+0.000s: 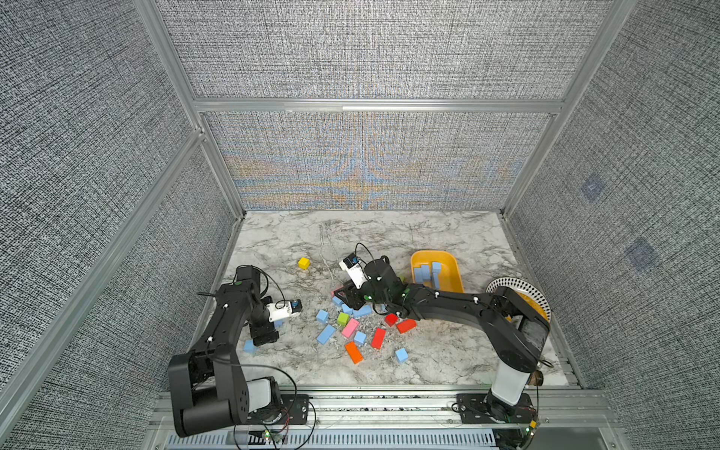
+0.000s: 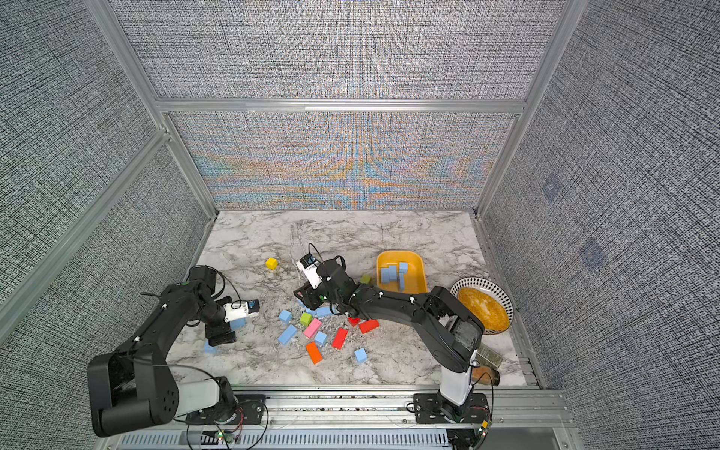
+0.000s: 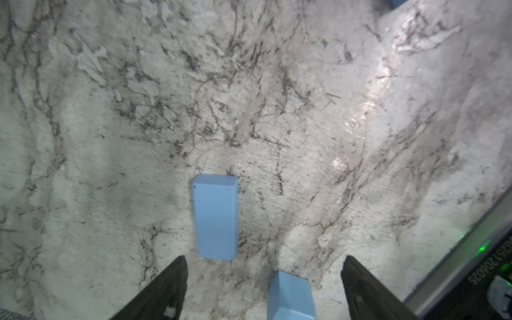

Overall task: Pick out the blue building blocks
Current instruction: Pick up the building block from the center of the board.

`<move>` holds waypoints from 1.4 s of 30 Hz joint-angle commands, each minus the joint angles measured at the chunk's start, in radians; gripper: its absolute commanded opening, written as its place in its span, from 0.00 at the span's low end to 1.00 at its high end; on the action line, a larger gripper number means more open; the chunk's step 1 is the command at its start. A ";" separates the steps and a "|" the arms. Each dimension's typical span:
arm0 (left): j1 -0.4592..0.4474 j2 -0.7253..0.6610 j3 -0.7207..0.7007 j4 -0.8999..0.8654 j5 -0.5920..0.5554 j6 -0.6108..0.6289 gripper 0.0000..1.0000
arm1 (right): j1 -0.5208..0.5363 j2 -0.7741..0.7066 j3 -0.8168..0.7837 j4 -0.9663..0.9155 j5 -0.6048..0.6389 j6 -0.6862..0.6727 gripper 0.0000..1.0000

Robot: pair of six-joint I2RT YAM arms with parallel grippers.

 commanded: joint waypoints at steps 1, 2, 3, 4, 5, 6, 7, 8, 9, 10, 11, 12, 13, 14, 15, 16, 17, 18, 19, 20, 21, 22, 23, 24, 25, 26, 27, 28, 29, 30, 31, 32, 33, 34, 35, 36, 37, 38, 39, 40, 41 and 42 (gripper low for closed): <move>-0.001 0.092 0.061 0.019 -0.039 -0.031 0.83 | 0.002 -0.009 -0.012 0.049 0.017 0.005 0.48; 0.000 0.122 0.082 0.010 -0.044 -0.037 0.81 | 0.002 -0.010 -0.015 0.050 0.016 0.006 0.48; 0.001 0.148 0.095 0.007 -0.045 -0.043 0.79 | 0.002 -0.011 -0.019 0.052 0.018 0.006 0.48; -0.001 0.169 0.106 0.009 -0.044 -0.044 0.77 | 0.002 -0.013 -0.023 0.055 0.019 0.006 0.48; -0.004 0.186 0.112 0.014 -0.040 -0.047 0.75 | 0.002 -0.015 -0.027 0.055 0.021 0.005 0.48; -0.008 0.201 0.118 0.018 -0.038 -0.051 0.75 | 0.002 -0.016 -0.030 0.056 0.024 0.004 0.48; -0.016 0.216 0.123 0.023 -0.037 -0.059 0.74 | 0.002 -0.020 -0.036 0.057 0.029 0.003 0.48; -0.027 0.232 0.130 0.025 -0.040 -0.064 0.74 | 0.002 -0.024 -0.041 0.057 0.033 0.001 0.48; -0.036 0.244 0.135 0.024 -0.042 -0.070 0.74 | 0.002 -0.028 -0.045 0.057 0.038 0.000 0.48; -0.048 0.257 0.141 0.024 -0.045 -0.076 0.74 | 0.002 -0.033 -0.050 0.055 0.044 -0.002 0.48; -0.059 0.269 0.144 0.029 -0.049 -0.082 0.73 | 0.002 -0.039 -0.056 0.055 0.048 -0.004 0.48; -0.068 0.277 0.147 0.034 -0.052 -0.091 0.70 | 0.002 -0.041 -0.060 0.055 0.052 -0.006 0.48; -0.077 0.289 0.150 0.040 -0.054 -0.100 0.69 | 0.002 -0.046 -0.065 0.055 0.056 -0.008 0.48; -0.084 0.297 0.151 0.045 -0.056 -0.107 0.68 | 0.002 -0.047 -0.068 0.054 0.059 -0.009 0.48; -0.090 0.308 0.151 0.047 -0.062 -0.110 0.66 | 0.001 -0.051 -0.070 0.052 0.063 -0.011 0.48; -0.096 0.318 0.150 0.049 -0.069 -0.109 0.64 | 0.001 -0.053 -0.074 0.048 0.066 -0.013 0.48; -0.100 0.327 0.148 0.052 -0.080 -0.105 0.62 | 0.001 -0.057 -0.075 0.045 0.069 -0.014 0.48; -0.103 0.336 0.144 0.056 -0.097 -0.102 0.61 | -0.001 -0.061 -0.077 0.041 0.073 -0.015 0.48; -0.102 0.345 0.143 0.057 -0.111 -0.100 0.59 | 0.000 -0.067 -0.080 0.038 0.076 -0.017 0.48; -0.104 0.351 0.142 0.056 -0.121 -0.099 0.58 | 0.000 -0.071 -0.084 0.037 0.080 -0.018 0.48; -0.104 0.353 0.142 0.056 -0.128 -0.099 0.56 | -0.001 -0.079 -0.089 0.035 0.085 -0.020 0.48; -0.105 0.352 0.140 0.058 -0.136 -0.100 0.55 | -0.001 -0.086 -0.094 0.035 0.089 -0.022 0.48; -0.105 0.351 0.138 0.062 -0.139 -0.102 0.53 | -0.001 -0.090 -0.097 0.035 0.093 -0.022 0.48; -0.104 0.348 0.135 0.070 -0.139 -0.106 0.50 | -0.002 -0.094 -0.101 0.038 0.098 -0.023 0.48; -0.105 0.344 0.131 0.079 -0.139 -0.112 0.46 | -0.002 -0.100 -0.105 0.038 0.099 -0.023 0.48; -0.105 0.340 0.128 0.084 -0.136 -0.118 0.42 | -0.003 -0.101 -0.106 0.039 0.100 -0.024 0.48; -0.107 0.337 0.124 0.090 -0.130 -0.125 0.38 | -0.003 -0.103 -0.106 0.040 0.100 -0.023 0.48; -0.108 0.333 0.122 0.092 -0.125 -0.131 0.35 | -0.003 -0.106 -0.106 0.040 0.100 -0.022 0.48; -0.110 0.329 0.121 0.092 -0.122 -0.137 0.33 | -0.003 -0.107 -0.106 0.040 0.102 -0.022 0.48; -0.113 0.323 0.119 0.092 -0.114 -0.146 0.30 | -0.004 -0.111 -0.108 0.039 0.101 -0.022 0.48; -0.116 0.315 0.120 0.087 -0.103 -0.155 0.27 | -0.004 -0.115 -0.112 0.042 0.105 -0.021 0.48; -0.119 0.306 0.122 0.082 -0.091 -0.166 0.25 | -0.004 -0.120 -0.115 0.044 0.106 -0.020 0.48; -0.124 0.294 0.129 0.074 -0.070 -0.184 0.24 | -0.004 -0.127 -0.120 0.048 0.109 -0.020 0.48; -0.132 0.280 0.138 0.069 -0.044 -0.209 0.22 | -0.004 -0.136 -0.127 0.053 0.116 -0.020 0.48; -0.139 0.265 0.148 0.064 -0.018 -0.236 0.20 | -0.004 -0.144 -0.134 0.060 0.119 -0.020 0.48; -0.147 0.251 0.167 0.057 0.019 -0.276 0.19 | -0.005 -0.155 -0.142 0.068 0.123 -0.020 0.48; -0.158 0.235 0.193 0.047 0.067 -0.321 0.18 | -0.006 -0.164 -0.151 0.074 0.128 -0.020 0.48; -0.168 0.223 0.215 0.040 0.114 -0.362 0.17 | -0.007 -0.174 -0.156 0.080 0.129 -0.022 0.48; -0.178 0.211 0.245 0.036 0.175 -0.413 0.16 | -0.007 -0.185 -0.163 0.087 0.129 -0.023 0.48; -0.187 0.201 0.274 0.036 0.238 -0.465 0.15 | -0.008 -0.197 -0.171 0.095 0.127 -0.026 0.48; -0.195 0.191 0.298 0.039 0.296 -0.510 0.15 | -0.008 -0.206 -0.178 0.104 0.123 -0.029 0.48; -0.205 0.183 0.324 0.048 0.356 -0.563 0.15 | -0.009 -0.217 -0.184 0.114 0.113 -0.032 0.48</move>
